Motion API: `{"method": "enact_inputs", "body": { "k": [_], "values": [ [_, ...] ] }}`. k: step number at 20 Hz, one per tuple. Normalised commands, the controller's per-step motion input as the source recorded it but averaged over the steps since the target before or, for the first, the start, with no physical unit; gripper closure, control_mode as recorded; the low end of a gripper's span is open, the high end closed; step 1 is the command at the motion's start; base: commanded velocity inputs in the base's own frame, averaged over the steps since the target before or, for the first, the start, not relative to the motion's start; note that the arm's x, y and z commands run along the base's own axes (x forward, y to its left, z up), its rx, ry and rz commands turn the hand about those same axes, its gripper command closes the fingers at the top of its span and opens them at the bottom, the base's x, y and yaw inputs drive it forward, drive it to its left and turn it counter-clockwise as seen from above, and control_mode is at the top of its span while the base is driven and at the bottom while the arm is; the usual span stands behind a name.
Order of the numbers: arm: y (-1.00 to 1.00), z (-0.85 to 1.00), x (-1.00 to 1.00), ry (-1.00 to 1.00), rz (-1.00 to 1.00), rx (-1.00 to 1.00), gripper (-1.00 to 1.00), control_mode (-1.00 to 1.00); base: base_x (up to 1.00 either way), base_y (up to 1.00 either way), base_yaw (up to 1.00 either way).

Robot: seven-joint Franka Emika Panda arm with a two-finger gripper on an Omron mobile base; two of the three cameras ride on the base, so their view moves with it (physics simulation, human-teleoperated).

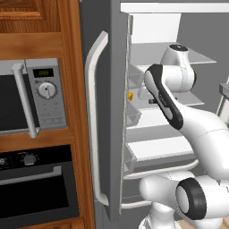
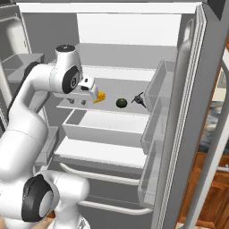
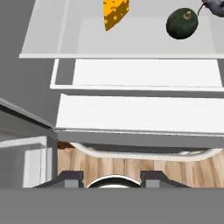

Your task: Take the cheese, fish, and squash from the fridge and place them on the plate on the dining counter to create an appetizer plate.

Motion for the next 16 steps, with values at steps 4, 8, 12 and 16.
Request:
{"method": "enact_inputs", "body": {
  "k": [4,8,12,16],
  "values": [
    [-0.02,0.0,-0.04,-0.01,0.0,0.0,-1.0,-1.0,0.0,0.0,0.0],
    [-0.09,0.0,0.0,-0.04,0.0,0.0,-1.0,-1.0,0.0,0.0,0.0],
    [-0.27,0.0,0.0,-0.09,-0.02,0.0,-1.0,-1.0,0.0,0.0,0.0],
    [-0.39,0.0,0.0,-0.1,-0.04,0.0,-1.0,-1.0,0.0,0.0,0.0]
  ]
}}
